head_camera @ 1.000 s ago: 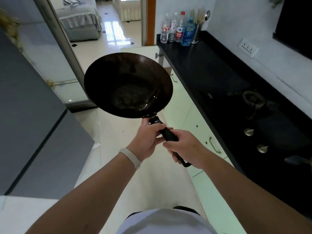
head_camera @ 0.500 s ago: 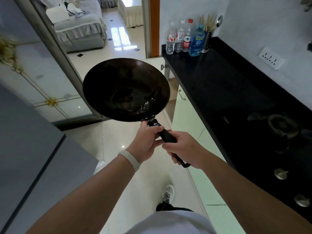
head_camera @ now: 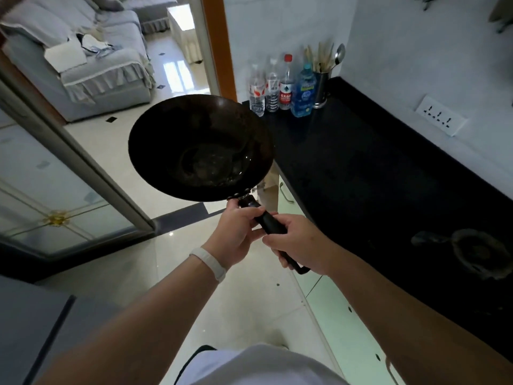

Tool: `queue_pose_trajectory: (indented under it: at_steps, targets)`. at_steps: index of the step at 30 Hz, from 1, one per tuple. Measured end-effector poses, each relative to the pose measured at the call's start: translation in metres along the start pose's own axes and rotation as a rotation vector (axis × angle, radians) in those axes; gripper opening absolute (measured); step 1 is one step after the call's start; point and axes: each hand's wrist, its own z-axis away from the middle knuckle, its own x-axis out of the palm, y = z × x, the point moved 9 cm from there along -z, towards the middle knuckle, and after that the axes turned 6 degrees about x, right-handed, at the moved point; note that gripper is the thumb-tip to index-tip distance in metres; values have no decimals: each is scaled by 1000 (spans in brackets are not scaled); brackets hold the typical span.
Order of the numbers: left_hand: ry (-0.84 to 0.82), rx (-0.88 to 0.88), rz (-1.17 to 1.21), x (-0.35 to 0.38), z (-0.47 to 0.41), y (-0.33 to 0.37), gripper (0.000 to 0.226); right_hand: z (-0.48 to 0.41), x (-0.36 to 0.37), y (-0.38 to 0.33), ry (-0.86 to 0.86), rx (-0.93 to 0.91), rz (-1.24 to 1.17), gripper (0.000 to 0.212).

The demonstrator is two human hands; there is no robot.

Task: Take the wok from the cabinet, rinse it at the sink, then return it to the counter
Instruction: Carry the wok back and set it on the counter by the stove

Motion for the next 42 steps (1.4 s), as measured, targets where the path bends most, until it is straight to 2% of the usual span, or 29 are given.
queue_pose_trajectory:
  at_steps: [10,22,30,35,42]
  targets:
    - [-199,-127,-57,30,-94,-8,45,-51,-48,5,215,98,-73,8]
    - [-515,-343,-177,52,-224,19,45,-142,-73,-27,626,270,-248,7]
    - [-707,-496,-227,75,-242,10,28,-148,-76,-26,869,361,-315,12]
    - [-801,-564,-264,101,-243,-14,30,-139,-91,-7,957,404,-373,4]
    - [-799,-607,-378,135,-264,-46,36,-143,-129,27,993,441,-417,8]
